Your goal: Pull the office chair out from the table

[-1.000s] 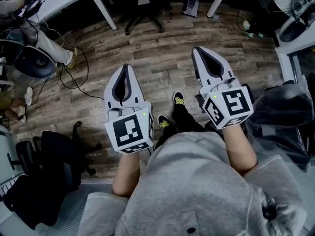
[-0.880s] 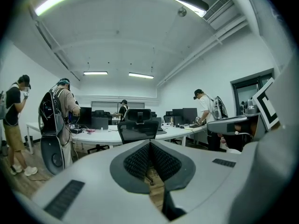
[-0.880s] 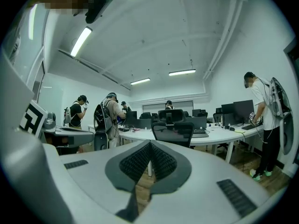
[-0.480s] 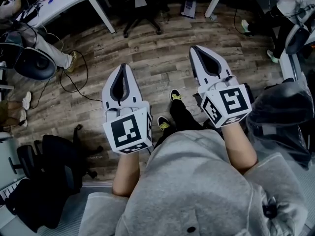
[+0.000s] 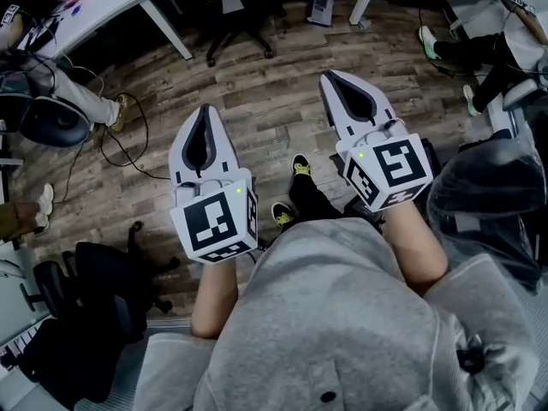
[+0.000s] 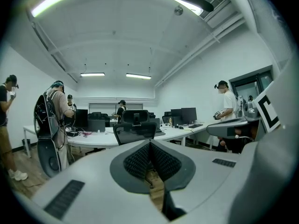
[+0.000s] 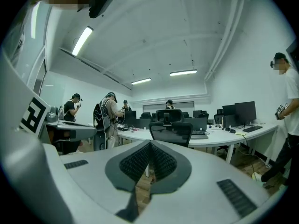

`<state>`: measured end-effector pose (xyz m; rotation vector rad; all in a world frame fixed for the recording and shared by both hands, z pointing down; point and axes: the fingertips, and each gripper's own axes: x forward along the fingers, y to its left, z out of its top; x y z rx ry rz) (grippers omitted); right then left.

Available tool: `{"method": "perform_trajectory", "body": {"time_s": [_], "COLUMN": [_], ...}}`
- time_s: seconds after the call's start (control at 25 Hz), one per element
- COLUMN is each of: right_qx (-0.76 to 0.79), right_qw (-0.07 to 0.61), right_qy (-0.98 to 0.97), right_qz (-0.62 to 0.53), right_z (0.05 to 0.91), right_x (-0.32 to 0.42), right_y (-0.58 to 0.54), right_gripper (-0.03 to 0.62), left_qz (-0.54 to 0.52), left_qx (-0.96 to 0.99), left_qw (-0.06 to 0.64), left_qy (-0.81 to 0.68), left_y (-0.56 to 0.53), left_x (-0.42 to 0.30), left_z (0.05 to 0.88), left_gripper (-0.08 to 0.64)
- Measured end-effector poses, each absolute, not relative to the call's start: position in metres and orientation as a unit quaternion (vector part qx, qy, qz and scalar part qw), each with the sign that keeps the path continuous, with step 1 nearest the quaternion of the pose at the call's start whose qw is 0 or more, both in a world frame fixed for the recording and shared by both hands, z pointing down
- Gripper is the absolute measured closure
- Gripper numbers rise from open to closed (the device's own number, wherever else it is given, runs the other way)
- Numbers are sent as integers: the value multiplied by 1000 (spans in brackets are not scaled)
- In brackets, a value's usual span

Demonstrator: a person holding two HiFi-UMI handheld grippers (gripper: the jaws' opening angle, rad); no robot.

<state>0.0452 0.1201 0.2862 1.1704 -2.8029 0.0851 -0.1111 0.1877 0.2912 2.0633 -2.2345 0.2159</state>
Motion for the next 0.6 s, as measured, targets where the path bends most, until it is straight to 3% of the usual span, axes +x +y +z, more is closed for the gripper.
{"method": "perform_trajectory", "body": {"time_s": [0.6], "right_qx": [372], "right_qw": [53], "right_qy": [-925], "right_qz": [56], "right_z": [302], "right_x": [41], "right_y": [52], "right_gripper": [566], "left_qz": [91], "left_qx": [674], "left_qw": [52], "left_qy": [-731], "left_y": [116], "left_x": [-115], "left_z": [296], "left_gripper": [552]}}
